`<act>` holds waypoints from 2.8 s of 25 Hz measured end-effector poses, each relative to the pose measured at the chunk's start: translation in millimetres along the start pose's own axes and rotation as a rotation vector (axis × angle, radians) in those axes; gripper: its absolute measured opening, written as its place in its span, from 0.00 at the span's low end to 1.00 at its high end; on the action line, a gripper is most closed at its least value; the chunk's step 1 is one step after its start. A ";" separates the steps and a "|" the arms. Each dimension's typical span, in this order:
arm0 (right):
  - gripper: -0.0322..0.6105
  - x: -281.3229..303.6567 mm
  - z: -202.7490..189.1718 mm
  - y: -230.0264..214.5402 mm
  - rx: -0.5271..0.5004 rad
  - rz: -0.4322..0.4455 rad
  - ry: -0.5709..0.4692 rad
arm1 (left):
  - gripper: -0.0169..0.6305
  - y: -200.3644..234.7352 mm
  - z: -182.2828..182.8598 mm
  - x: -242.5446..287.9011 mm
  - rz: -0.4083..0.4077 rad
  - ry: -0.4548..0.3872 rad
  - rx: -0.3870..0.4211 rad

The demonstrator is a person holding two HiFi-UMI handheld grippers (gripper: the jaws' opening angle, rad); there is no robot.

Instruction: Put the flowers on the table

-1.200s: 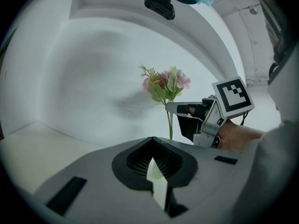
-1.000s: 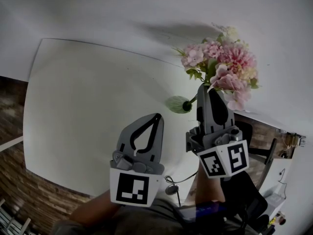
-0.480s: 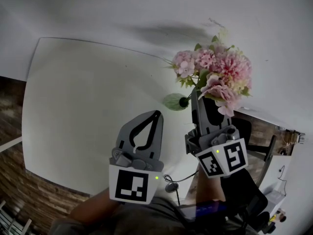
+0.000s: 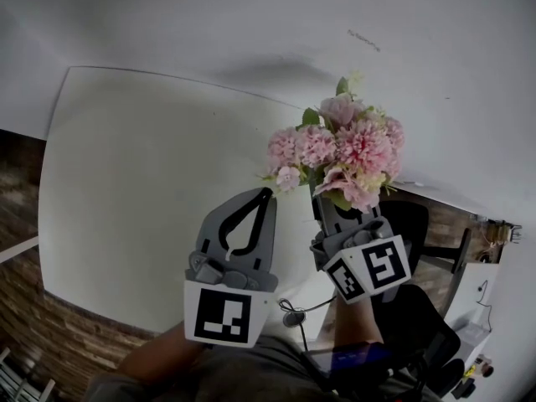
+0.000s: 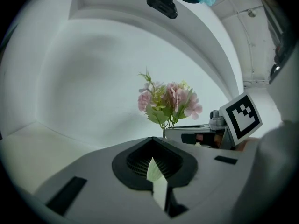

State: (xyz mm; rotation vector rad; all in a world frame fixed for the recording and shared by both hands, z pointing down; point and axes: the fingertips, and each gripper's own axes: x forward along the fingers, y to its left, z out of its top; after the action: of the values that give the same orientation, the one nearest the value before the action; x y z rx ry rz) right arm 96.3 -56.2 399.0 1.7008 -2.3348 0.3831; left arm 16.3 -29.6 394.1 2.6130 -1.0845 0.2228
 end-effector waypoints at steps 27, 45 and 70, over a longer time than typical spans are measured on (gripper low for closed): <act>0.31 -47.6 -30.9 32.1 0.006 0.014 0.102 | 0.04 -22.7 8.7 -35.1 0.012 -0.008 0.010; 0.06 -173.6 21.0 89.2 0.011 0.012 -0.109 | 0.04 -100.1 54.2 -119.7 0.089 -0.156 0.123; 0.06 -240.0 61.5 102.4 -0.032 0.036 -0.257 | 0.04 -163.7 78.1 -168.1 0.149 -0.247 0.198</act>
State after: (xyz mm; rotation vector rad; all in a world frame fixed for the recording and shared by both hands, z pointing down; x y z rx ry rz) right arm 69.3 167.4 253.6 1.7885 -2.5363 0.1392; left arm 16.7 165.5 242.1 2.7924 -1.4079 0.0411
